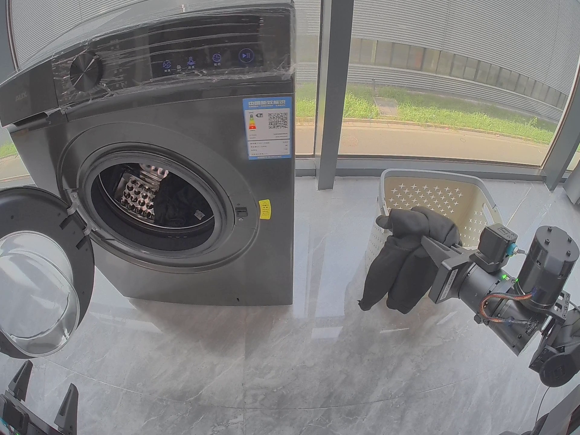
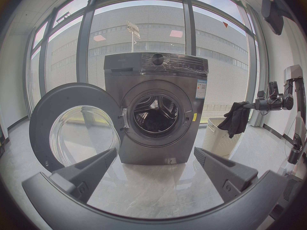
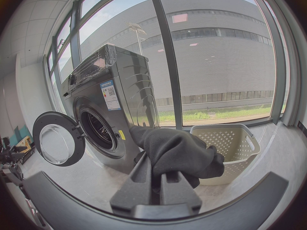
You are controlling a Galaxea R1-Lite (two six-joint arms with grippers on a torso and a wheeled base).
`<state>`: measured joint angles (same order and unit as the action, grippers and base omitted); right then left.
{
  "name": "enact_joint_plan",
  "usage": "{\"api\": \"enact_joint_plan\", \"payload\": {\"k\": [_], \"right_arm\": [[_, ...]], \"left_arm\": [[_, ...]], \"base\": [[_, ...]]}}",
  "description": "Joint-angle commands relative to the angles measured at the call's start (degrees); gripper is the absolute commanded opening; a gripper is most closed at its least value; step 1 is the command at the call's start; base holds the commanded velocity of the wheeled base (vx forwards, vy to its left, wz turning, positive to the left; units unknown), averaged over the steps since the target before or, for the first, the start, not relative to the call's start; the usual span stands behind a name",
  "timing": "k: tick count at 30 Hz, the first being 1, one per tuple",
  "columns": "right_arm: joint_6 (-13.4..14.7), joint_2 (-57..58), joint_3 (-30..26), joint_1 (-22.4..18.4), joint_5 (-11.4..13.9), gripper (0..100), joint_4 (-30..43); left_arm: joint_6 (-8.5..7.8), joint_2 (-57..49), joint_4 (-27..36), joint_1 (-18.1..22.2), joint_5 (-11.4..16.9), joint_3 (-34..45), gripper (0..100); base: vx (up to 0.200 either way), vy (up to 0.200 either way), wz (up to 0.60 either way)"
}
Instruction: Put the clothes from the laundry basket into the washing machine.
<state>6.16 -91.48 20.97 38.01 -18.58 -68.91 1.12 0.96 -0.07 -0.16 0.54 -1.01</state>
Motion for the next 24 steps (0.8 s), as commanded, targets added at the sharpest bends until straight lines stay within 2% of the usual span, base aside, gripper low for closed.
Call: {"api": "enact_joint_plan", "payload": {"k": [1, 10, 18, 24], "right_arm": [[0.0, -0.46, -0.14, 0.13, 0.03, 0, -0.26], [0.0, -0.46, -0.14, 0.4, 0.12, 0, -0.52], [0.17, -0.19, -0.49, 3.12, 0.47, 0, -0.7], [0.88, 0.07, -0.58, 5.5, 0.65, 0, -1.84]], "left_arm": [[0.02, -0.79, -0.01, -0.02, -0.01, 0.84, 100], [0.02, -0.79, -0.01, -0.02, -0.01, 0.84, 100], [0.02, -0.79, -0.01, -0.02, -0.01, 0.84, 100], [0.02, -0.79, 0.07, -0.02, -0.01, 0.84, 100]], "base": [[0.0, 0.2, 0.0], [0.0, 0.2, 0.0], [0.0, 0.2, 0.0], [0.0, 0.0, 0.0]]}}
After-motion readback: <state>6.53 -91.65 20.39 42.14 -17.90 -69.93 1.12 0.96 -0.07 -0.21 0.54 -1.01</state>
